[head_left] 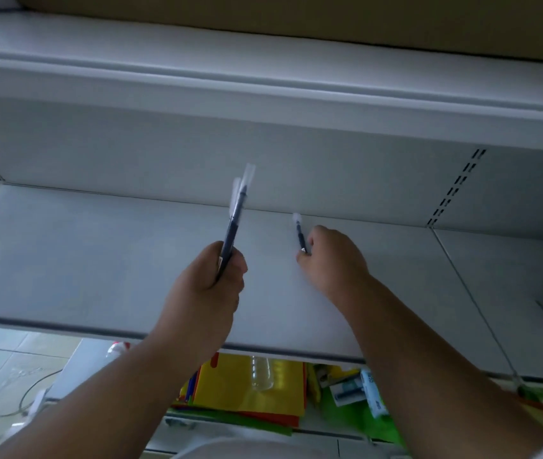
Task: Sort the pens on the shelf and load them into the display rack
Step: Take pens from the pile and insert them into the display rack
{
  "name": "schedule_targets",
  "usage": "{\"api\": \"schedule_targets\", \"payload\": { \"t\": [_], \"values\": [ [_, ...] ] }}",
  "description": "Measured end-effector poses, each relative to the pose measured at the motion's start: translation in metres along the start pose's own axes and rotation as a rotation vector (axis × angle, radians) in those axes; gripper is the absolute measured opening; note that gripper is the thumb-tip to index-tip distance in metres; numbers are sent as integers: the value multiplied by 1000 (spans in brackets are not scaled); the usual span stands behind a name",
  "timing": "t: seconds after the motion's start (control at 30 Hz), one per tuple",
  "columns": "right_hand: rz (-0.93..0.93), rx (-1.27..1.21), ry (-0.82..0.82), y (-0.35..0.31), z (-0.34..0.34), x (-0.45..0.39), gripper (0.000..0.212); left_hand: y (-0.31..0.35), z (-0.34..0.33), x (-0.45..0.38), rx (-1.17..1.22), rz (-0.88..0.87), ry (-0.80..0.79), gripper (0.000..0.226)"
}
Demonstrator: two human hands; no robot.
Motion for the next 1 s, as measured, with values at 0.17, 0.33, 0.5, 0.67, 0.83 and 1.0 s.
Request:
{"api": "schedule_targets", "payload": {
  "t": [0.17, 0.33, 0.5, 0.67, 0.83, 1.0],
  "values": [
    [-60, 27, -43, 1, -11, -6, 22, 0, 13, 12, -54, -39, 3, 38],
    [-57, -220, -110, -4, -7, 20, 13, -4, 9, 14, -35, 37, -20, 41],
    [-136, -564, -36, 18, 38, 73, 7, -11, -25, 10, 92, 187, -80, 29],
    [-179, -708, 157, 69, 95, 131, 3, -13, -115, 23, 358, 349, -303, 27],
    [-233, -666, 406, 139, 161, 197, 5, -2, -215, 56, 391, 384, -503, 29],
    [-283, -478, 574, 224, 226, 284, 11, 9, -327, 118, 356, 439, -651, 32]
  ]
}}
Point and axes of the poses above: each hand's wrist, its own x-axis away from the middle knuckle, its own z-axis out of the back of the hand, y = z × x, the point moved 8 cm from there along -x, towards the middle knuckle, and after that the axes turned 1 degree about z, right-handed, at the moved point
